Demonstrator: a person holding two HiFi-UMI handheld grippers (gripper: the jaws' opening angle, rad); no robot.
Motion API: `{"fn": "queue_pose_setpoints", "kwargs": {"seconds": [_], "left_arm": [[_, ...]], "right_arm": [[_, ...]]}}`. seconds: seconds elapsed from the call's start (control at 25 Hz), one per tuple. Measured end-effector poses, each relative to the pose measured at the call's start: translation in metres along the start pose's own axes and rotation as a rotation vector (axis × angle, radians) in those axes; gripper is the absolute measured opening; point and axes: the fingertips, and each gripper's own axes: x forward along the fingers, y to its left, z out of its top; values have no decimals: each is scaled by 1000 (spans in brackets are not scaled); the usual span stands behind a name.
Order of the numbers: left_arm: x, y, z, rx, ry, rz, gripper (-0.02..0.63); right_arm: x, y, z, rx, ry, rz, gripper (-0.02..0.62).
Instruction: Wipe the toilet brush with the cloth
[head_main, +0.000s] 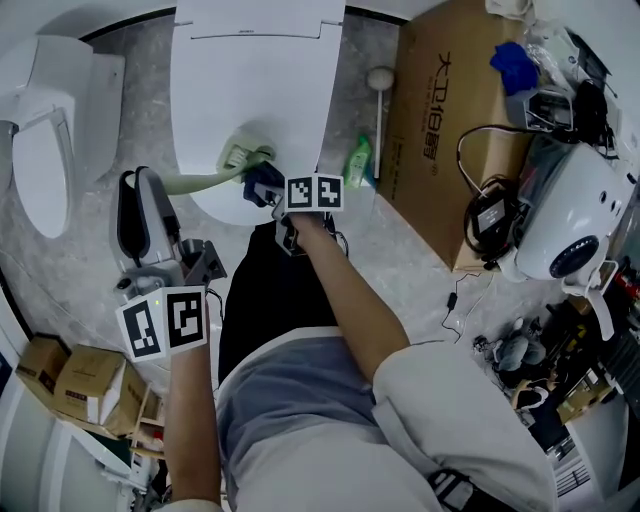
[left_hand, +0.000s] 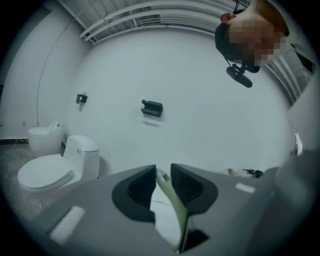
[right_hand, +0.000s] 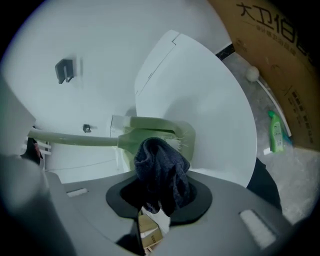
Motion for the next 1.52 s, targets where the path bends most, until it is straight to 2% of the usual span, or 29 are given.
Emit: {"fn": "queue_pose_setpoints", "kwargs": {"seconds": [0.56,0.92,1.16,1.52], "left_arm": [[2,5,0,-31,-11,35,0],[8,6,3,-35,-14,29,0],[6,8,4,-39,-21,31,0],[6,9,5,-34,-26,18,0]], "right_arm": [[-6,3,33,-112,157,-101,100],[-11,17,58,-86,131,-101,100],[-11,30,53,-77,122,-76,101],[-21,52,53,-151,140,-46,101]]}}
